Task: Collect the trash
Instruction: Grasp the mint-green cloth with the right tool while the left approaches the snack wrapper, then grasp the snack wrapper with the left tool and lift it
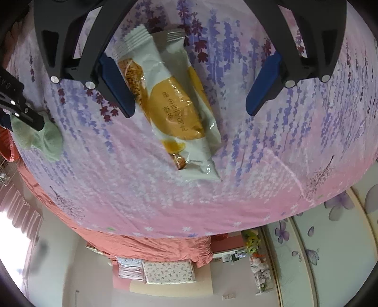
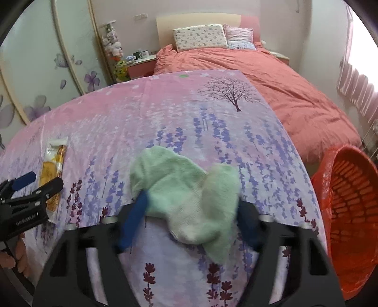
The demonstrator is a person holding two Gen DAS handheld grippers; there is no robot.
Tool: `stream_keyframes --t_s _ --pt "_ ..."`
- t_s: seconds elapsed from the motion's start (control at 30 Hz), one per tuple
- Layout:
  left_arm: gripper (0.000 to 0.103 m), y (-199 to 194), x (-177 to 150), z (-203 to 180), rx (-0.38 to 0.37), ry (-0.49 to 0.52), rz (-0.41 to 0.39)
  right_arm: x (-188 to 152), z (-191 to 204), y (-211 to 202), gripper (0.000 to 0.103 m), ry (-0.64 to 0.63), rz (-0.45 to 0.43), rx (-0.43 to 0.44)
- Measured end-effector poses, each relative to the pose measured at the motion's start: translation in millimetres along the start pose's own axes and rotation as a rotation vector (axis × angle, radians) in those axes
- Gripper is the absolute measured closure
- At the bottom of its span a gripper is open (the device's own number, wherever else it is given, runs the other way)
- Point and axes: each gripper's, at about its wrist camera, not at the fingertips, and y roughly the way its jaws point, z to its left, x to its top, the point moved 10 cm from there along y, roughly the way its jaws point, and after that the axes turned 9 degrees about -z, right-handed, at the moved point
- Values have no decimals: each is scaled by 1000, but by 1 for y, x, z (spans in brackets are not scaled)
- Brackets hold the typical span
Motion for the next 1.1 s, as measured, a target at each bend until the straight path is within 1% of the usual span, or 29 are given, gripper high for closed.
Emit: stream_keyframes --t_s 0.03,0.07,0.1,0.13,0.23,0.33,0.4,0.53,0.63,0.77,0.83,0.87,0.9,0.93,0.97,1.07,1.1 --pt "12 1 -1 0 -1 -4 3 -1 0 -1 66 -11 -1 -3" --pt "14 1 -2 0 -9 -11 4 -2 1 -3 71 -22 -2 -5" --pt "16 1 -2 0 -19 -20 4 -3 2 -5 81 -27 -3 3" --pt "17 0 -3 -1 -26 -25 5 -5 4 -8 88 -28 -3 11" --pt "21 -2 -5 -4 -38 -17 -1 -12 7 -15 88 -29 -2 22" --pt "24 -7 -8 -9 -73 3 -4 -17 9 -21 88 0 10 56" --pt "25 -10 -11 -13 -81 25 -6 -21 13 -23 87 11 18 75" --pt "25 -10 -14 -14 -79 24 -8 -25 19 -25 75 1 -1 88" --pt "25 -10 -15 -12 -67 15 -8 -27 23 -26 74 -9 -2 88" --pt "26 -10 -13 -12 -62 11 -7 -26 19 -27 73 22 -2 116" --pt "31 -10 -13 -10 -55 5 -10 -26 19 -27 74 32 -2 123" --pt "38 -11 -11 -9 -51 0 -13 -25 19 -27 74 34 -2 124" --pt "47 -12 -10 -7 -47 -4 -18 -24 18 -27 76 35 -2 123" --pt "50 -13 -10 -5 -48 1 -21 -24 17 -27 84 35 -3 110" --pt "54 -15 -11 -5 -51 12 -22 -23 11 -26 86 36 -3 96" --pt "55 -19 -15 -6 -57 20 -11 -24 6 -27 87 47 -3 91" --pt "52 -19 -16 -6 -47 17 -11 -24 7 -27 88 48 -4 87"
